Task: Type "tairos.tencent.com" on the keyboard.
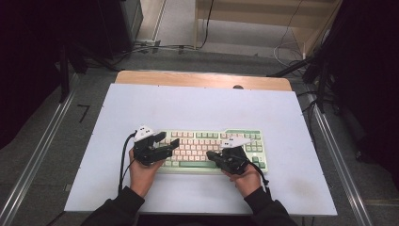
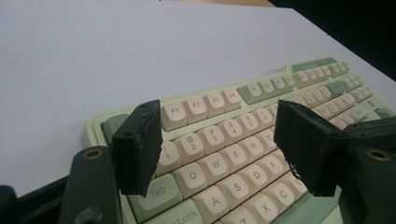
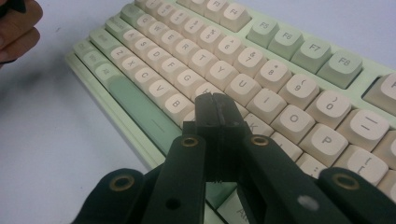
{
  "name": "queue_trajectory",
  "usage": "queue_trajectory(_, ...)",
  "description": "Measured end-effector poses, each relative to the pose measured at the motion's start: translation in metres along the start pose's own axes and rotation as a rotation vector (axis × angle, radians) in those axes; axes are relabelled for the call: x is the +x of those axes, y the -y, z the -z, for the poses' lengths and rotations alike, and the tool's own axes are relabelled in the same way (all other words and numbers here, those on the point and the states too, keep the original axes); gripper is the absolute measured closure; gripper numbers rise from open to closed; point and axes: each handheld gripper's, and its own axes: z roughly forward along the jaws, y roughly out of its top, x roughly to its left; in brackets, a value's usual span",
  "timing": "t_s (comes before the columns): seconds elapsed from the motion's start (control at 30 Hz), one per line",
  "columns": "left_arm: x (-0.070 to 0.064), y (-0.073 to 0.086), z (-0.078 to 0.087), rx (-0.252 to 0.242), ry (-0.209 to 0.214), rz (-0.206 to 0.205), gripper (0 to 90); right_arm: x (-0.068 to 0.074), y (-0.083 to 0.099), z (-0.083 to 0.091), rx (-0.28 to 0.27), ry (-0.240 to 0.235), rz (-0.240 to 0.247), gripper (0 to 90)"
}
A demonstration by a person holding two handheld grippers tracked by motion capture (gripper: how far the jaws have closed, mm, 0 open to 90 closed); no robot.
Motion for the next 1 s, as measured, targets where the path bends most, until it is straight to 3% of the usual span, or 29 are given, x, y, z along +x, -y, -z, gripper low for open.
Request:
queue_trajectory(0.57,0.0,0.0,0.0,0.002,0.0,-0.002,32.8,-0.001,0.005,-0.01,0.02,0.016,0.011,87.2)
queue_trajectory(0.8,0.0,0.0,0.001,0.001,-0.004,-0.001,32.8,-0.007,-0.001,0.007,-0.075,-0.037,-0.059,46.3)
queue_trajectory(1.0,0.001,0.0,0.002,-0.003,-0.006,0.001,32.7,-0.015,-0.001,0.017,-0.121,-0.013,-0.088,33.8)
